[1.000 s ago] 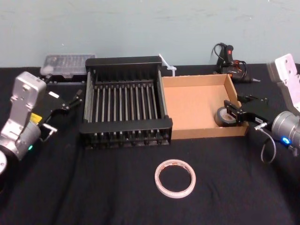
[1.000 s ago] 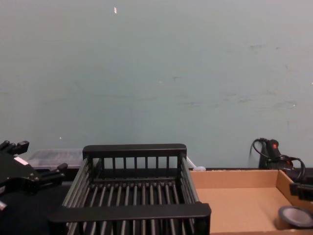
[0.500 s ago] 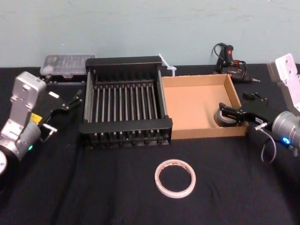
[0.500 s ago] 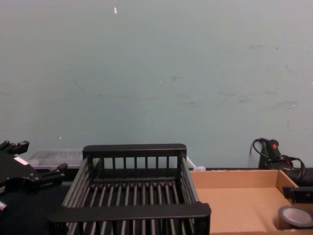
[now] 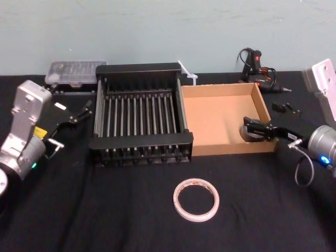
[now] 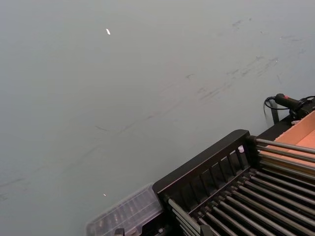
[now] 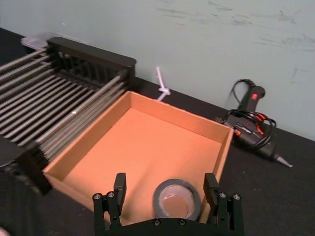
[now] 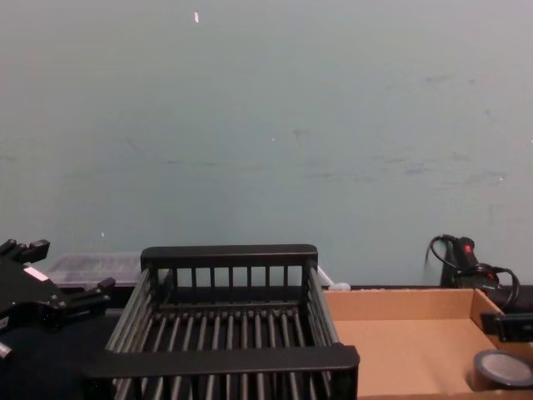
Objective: Pick up the white tape and place it into the black box , Pick up the silver tape and place it into the brown box.
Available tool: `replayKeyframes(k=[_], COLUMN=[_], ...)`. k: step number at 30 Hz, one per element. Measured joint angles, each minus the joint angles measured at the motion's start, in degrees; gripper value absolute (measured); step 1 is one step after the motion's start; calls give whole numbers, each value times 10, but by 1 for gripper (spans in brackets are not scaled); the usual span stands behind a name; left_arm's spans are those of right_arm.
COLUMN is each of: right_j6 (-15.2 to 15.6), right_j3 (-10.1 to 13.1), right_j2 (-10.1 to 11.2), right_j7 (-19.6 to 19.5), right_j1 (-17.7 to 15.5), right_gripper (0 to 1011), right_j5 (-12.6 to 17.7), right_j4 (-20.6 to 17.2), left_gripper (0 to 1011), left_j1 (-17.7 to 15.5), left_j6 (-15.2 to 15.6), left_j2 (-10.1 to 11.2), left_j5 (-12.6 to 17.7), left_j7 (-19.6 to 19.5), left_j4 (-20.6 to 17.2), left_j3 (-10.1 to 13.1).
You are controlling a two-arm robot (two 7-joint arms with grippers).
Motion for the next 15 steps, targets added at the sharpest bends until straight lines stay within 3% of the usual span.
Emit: replayKeyframes(k=[7,15], right_j6=[20,21], right_j3=[8,-16], right_j2=[23,61], right_j7=[26,68], right_j1=[-31,-53], right_gripper=[1002,1002], right_j5=[23,36], right_j4=[-48,-86], left_gripper=[1001,1001], left_j1=[0,0], left_j6=[0,0], left_j2=[0,0], left_j5=[0,0], left_j7=[0,0], left_j4=[0,0], left_j3=[0,0])
